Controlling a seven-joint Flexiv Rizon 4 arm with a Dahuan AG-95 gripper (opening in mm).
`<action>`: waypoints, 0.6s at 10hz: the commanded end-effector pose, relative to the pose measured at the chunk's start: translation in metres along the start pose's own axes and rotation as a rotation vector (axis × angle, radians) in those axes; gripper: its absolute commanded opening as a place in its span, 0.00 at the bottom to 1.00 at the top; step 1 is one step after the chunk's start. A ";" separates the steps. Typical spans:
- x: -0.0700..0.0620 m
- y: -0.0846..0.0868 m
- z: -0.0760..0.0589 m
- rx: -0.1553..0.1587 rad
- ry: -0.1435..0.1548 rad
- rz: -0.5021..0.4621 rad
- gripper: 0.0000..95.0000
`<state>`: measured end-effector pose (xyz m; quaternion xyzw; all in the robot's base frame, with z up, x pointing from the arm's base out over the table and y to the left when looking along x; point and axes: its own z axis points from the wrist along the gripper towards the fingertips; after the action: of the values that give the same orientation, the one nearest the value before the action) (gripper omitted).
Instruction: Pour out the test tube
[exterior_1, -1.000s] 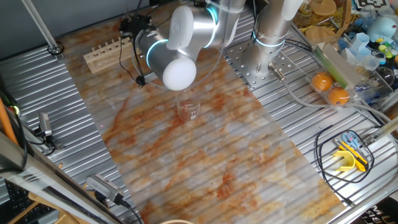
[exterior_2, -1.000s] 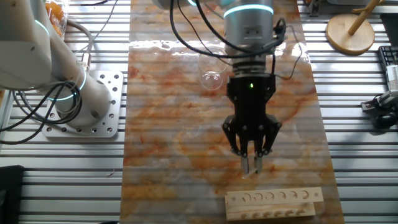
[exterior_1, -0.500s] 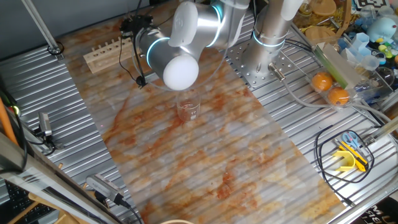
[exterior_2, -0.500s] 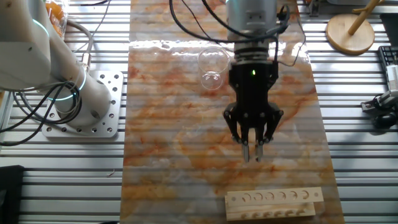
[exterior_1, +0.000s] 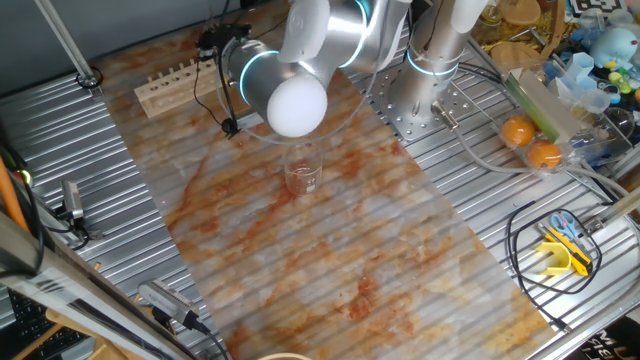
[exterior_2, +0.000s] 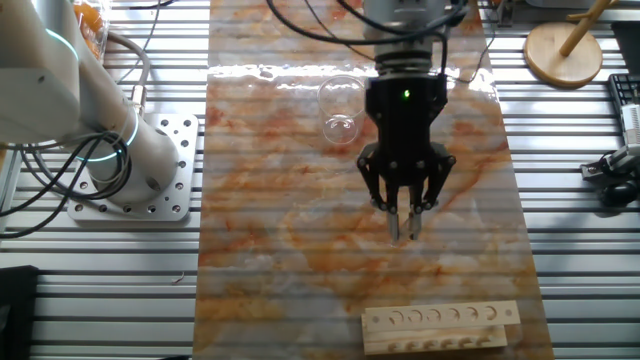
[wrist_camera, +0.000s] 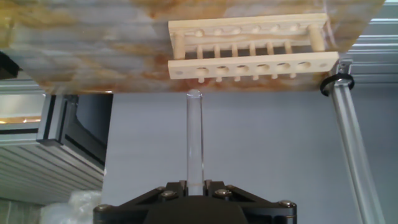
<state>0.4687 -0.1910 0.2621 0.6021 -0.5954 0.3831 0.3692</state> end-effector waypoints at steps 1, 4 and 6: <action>0.002 0.000 -0.006 0.002 -0.033 0.005 0.00; 0.004 0.001 -0.016 0.002 -0.098 0.021 0.00; 0.004 0.002 -0.021 0.002 -0.136 0.029 0.00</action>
<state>0.4668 -0.1750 0.2753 0.6182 -0.6253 0.3494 0.3237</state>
